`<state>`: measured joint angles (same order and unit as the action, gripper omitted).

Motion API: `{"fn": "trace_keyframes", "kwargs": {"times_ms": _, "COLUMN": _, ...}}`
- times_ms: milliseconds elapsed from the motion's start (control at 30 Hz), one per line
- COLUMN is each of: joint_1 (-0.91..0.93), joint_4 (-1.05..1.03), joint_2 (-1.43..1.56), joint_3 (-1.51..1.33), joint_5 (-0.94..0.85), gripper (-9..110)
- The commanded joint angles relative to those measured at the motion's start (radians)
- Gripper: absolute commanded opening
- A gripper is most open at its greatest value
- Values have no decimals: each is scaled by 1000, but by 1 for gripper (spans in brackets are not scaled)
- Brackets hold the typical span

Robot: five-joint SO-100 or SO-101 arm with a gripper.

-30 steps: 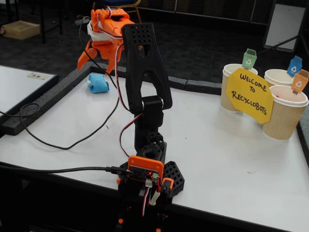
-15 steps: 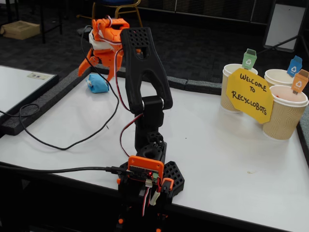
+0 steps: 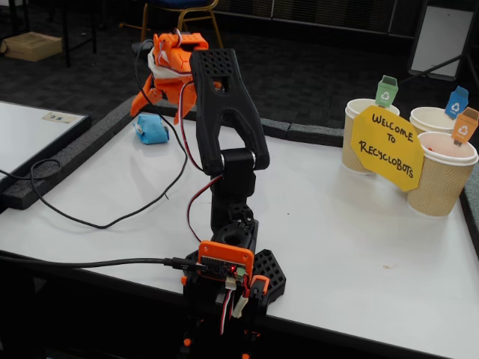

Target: Sort rubbish by color.

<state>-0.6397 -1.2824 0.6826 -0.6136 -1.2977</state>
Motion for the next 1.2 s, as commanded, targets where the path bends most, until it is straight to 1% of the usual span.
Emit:
{"fn": "trace_keyframes", "kwargs": {"times_ms": 0, "joint_1": -5, "joint_4": 21, "joint_2": 49, "joint_3": 140, "joint_5": -25, "gripper": 30}}
{"fn": "trace_keyframes", "kwargs": {"times_ms": 367, "joint_1": -25, "joint_4": 28, "joint_2": -17, "joint_3": 143, "joint_5": -23, "gripper": 28}}
{"fn": "trace_keyframes", "kwargs": {"times_ms": 700, "joint_1": -25, "joint_4": 84, "joint_2": -41, "joint_3": 144, "joint_5": -14, "gripper": 0}}
{"fn": "trace_keyframes", "kwargs": {"times_ms": 1033, "joint_1": -23, "joint_4": 52, "joint_2": -41, "joint_3": 173, "joint_5": -14, "gripper": 0}}
{"fn": "trace_keyframes", "kwargs": {"times_ms": 1167, "joint_1": -23, "joint_4": -11, "joint_2": -35, "joint_3": 249, "joint_5": 3, "gripper": 0}}
